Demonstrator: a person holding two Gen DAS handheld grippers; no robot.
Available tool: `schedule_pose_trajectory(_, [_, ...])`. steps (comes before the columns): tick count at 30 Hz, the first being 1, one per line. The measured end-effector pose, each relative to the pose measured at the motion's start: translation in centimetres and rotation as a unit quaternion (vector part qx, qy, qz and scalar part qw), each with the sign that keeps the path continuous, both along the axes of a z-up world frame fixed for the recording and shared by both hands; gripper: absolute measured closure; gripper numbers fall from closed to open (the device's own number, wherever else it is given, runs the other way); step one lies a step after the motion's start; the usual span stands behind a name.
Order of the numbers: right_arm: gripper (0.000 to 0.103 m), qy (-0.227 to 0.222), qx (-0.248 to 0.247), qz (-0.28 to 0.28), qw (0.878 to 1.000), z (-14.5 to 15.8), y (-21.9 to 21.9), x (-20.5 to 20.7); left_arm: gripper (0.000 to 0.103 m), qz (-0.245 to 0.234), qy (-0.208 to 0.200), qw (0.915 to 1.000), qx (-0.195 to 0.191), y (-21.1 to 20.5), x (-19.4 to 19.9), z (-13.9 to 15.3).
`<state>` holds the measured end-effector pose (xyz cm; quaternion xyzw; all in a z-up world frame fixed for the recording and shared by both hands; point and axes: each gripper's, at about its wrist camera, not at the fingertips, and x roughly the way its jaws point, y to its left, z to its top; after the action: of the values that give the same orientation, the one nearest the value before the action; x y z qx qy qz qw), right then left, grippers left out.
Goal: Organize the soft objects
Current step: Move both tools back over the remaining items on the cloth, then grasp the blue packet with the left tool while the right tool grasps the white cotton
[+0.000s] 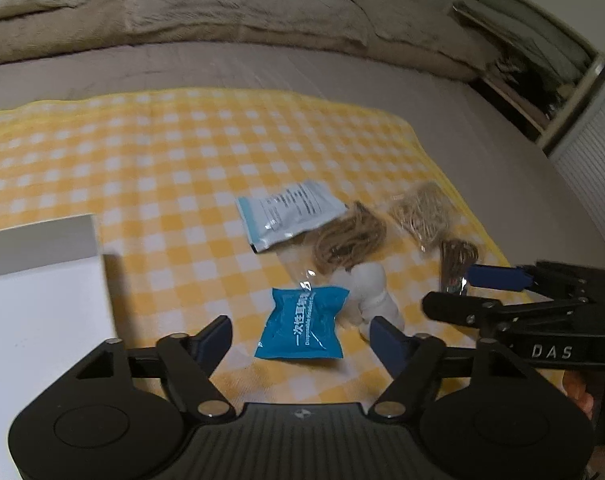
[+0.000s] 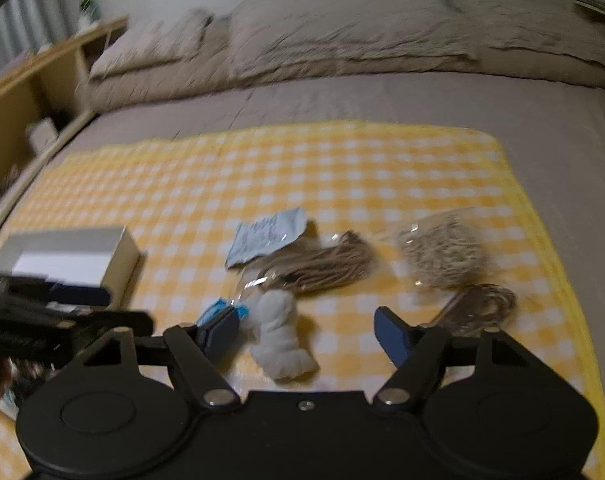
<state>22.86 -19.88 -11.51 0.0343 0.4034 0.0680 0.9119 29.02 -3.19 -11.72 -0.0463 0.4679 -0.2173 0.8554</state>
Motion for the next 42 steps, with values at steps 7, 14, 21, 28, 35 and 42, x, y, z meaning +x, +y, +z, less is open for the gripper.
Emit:
schedule_pose_trajectory(7, [0.038, 0.035, -0.018, 0.055, 0.998, -3.0, 1.3, 1.8, 0.039, -0.054, 0.013, 0.9983, 0.015, -0.8, 0.8, -2.5])
schedule_pose_trajectory(14, [0.047, 0.050, 0.000, 0.076, 0.996, -5.8, 1.1, 4.1, 0.039, -0.046, 0.033, 0.9984, 0.003, -0.5, 2.2, -4.3])
schedule_pose_trajectory(21, [0.070, 0.076, 0.024, 0.090, 0.993, -6.4, 1.0, 4.6, 0.039, -0.019, 0.039, 0.9990, -0.010, -0.6, 3.7, -5.3])
schedule_pose_trajectory(28, [0.072, 0.090, 0.032, 0.076, 0.993, -6.2, -0.1, 4.1, 0.039, -0.041, 0.022, 0.9989, 0.004, -3.4, 3.8, -5.4])
schedule_pose_trajectory(35, [0.072, 0.096, 0.028, 0.072, 0.992, -6.3, -0.7, 3.6, 0.050, -0.060, 0.008, 0.9974, 0.039, -4.8, 3.5, -5.4])
schedule_pose_trajectory(42, [0.073, 0.101, 0.010, 0.070, 0.992, -5.9, -0.4, 3.0, 0.064, -0.068, 0.007, 0.9969, 0.040, -5.7, 3.2, -5.0])
